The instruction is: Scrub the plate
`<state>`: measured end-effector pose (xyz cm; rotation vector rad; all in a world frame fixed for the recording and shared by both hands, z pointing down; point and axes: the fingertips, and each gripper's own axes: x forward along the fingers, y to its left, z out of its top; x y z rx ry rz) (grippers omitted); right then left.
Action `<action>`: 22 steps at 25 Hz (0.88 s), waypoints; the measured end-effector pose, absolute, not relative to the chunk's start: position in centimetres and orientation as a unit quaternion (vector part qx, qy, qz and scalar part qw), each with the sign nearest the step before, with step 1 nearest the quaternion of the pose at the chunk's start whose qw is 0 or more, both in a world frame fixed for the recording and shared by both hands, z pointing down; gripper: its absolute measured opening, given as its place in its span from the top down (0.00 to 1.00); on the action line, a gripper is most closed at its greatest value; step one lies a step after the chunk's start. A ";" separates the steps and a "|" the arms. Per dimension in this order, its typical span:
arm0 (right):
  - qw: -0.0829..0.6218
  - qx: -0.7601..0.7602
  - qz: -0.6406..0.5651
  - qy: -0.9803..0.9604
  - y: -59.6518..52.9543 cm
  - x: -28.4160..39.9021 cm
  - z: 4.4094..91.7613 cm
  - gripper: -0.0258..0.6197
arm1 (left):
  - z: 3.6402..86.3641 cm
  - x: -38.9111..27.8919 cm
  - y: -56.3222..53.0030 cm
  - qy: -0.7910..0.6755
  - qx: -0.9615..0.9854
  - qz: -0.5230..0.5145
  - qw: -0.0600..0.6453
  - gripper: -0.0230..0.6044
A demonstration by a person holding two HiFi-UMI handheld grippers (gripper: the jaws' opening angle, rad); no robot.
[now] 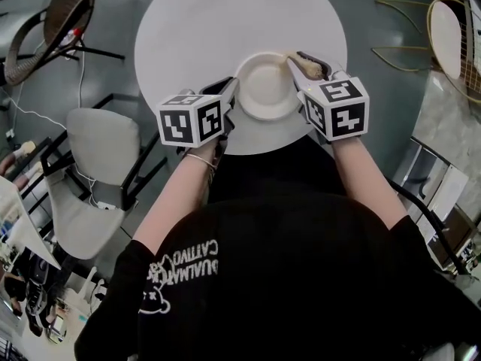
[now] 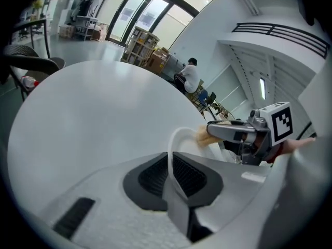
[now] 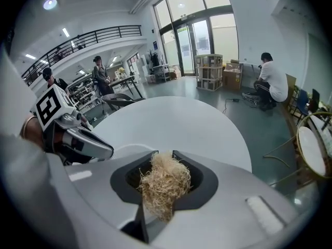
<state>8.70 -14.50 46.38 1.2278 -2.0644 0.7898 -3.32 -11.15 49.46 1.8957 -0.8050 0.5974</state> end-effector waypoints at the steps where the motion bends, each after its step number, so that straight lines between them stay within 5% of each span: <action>1: 0.303 0.462 0.298 -0.778 -14.4 9.1 46.3 0.82 | 49.4 -3.2 -10.9 -0.335 0.772 0.239 0.484 0.92; 12: 0.306 0.443 0.286 -0.792 -15.4 11.5 45.2 0.82 | 48.9 -3.4 -9.0 -0.413 0.714 0.150 0.545 0.93; 16: 0.262 0.384 0.272 -0.842 -15.7 7.7 43.0 0.83 | 48.7 -2.8 -8.5 -0.434 0.707 0.140 0.541 0.92; 22: 0.299 0.254 0.244 -0.887 -12.3 0.2 43.6 0.83 | 48.5 -2.7 -8.2 -0.465 0.694 0.133 0.533 0.92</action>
